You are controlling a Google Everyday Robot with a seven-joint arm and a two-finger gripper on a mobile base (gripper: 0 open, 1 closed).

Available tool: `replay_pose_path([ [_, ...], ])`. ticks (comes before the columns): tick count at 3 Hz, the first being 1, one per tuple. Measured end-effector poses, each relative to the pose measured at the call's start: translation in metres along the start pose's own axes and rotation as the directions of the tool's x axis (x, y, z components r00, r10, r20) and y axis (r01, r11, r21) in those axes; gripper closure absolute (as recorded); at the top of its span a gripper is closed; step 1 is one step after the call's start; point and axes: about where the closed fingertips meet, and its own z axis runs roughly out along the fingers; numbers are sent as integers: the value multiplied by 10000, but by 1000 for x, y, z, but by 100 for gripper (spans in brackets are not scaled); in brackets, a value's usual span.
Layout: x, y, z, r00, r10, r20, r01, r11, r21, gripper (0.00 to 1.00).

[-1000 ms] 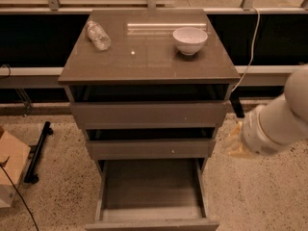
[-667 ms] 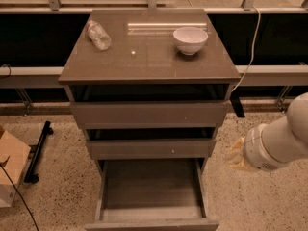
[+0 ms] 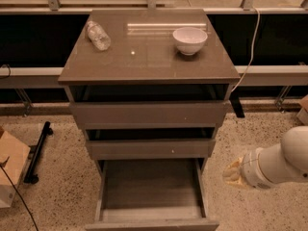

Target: Close bottom drawer

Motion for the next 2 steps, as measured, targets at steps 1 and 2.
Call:
replay_pose_path([
  [1,2,4,25,9998,218,-47,-218,9997,-75,100],
  [2,13,10,59,9992,394,60,-392,9987,-318,100],
])
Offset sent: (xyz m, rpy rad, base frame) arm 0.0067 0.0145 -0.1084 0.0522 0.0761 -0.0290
